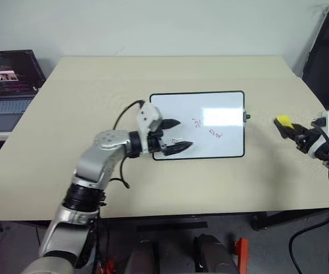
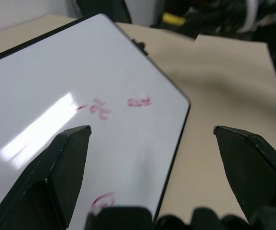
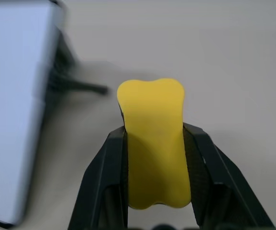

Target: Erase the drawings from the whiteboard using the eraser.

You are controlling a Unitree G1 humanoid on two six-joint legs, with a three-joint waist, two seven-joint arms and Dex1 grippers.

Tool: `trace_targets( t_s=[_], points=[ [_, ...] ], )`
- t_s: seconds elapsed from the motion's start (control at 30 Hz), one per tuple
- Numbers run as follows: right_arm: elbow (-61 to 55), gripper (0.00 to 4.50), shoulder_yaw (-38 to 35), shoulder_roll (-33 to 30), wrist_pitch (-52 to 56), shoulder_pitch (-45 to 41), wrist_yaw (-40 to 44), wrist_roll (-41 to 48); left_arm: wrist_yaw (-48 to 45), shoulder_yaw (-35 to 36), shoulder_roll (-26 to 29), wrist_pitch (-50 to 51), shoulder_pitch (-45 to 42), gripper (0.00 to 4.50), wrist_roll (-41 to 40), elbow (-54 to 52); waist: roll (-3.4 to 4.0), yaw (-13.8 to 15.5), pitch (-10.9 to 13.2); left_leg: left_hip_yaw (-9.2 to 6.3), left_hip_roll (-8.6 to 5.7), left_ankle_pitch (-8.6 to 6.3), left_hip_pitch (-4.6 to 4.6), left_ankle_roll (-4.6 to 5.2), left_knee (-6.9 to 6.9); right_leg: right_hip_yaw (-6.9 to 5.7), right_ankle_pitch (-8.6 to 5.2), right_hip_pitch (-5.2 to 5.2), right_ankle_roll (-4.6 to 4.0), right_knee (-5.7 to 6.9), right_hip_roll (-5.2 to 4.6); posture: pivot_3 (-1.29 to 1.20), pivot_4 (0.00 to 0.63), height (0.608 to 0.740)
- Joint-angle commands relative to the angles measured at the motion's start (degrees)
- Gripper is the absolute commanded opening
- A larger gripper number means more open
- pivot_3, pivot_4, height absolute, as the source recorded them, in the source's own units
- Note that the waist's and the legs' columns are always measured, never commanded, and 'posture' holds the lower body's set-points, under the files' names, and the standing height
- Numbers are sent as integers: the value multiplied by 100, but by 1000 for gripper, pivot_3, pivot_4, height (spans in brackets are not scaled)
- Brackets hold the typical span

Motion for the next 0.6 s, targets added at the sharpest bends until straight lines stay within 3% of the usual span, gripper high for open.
trace_targets(
  t_s=[0.03,0.2,0.37,0.6],
  points=[
    [-1391,1217,565,290,527,-395,115,542,-63,719,465,-234,213,4500,-75,43,-2,-16,1,-2,4,0,0,0,1,-2,0,0,-1,1,4,0,150,740],
    [-1503,1216,2356,1298,60,-1179,24,-448,-646,1084,1080,-285,1214,4500,-353,-563,-3,-34,1,-1,12,0,-1,0,-1,-5,-1,-5,-10,-2,8,0,150,740],
    [-145,1214,3710,1921,-1519,-1438,-205,-2173,-575,1259,1265,-378,2019,4500,-276,-1153,-16,165,1,-3,10,-4,-19,-7,-2,-15,6,-21,-41,-6,0,0,150,740],
    [1653,1201,3754,2326,-2861,-1827,-359,-2885,-384,1496,1336,-152,2365,4500,-475,-1772,-19,249,2,-3,10,-5,-21,-7,-1,-19,5,-22,-50,-5,-3,0,150,740]
  ],
)
